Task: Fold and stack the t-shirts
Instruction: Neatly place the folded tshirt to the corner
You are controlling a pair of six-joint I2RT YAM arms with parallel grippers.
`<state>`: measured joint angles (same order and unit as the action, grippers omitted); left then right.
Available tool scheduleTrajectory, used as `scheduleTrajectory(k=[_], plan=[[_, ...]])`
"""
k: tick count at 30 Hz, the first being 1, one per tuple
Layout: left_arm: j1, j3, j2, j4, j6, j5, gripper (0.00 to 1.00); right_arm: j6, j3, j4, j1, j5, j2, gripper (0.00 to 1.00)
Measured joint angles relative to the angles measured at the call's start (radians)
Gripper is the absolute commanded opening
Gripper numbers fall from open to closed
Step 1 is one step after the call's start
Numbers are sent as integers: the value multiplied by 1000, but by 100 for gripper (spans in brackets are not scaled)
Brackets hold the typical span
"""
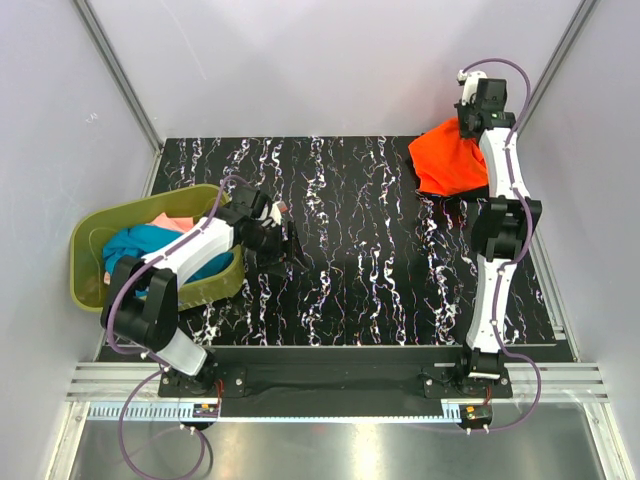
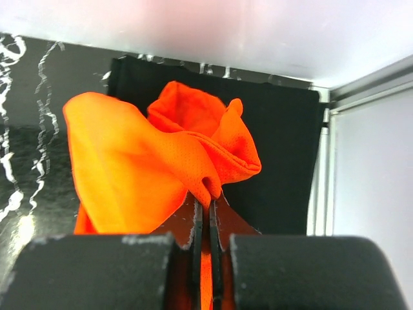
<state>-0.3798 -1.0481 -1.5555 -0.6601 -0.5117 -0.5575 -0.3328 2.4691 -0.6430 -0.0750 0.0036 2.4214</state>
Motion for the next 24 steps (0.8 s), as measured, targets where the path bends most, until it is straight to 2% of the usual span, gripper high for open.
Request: scheduleTrajectory(k=[24], plan=[[0,-26,-45,-21,11,0,75,68,-11,101,-89,64,82,0]])
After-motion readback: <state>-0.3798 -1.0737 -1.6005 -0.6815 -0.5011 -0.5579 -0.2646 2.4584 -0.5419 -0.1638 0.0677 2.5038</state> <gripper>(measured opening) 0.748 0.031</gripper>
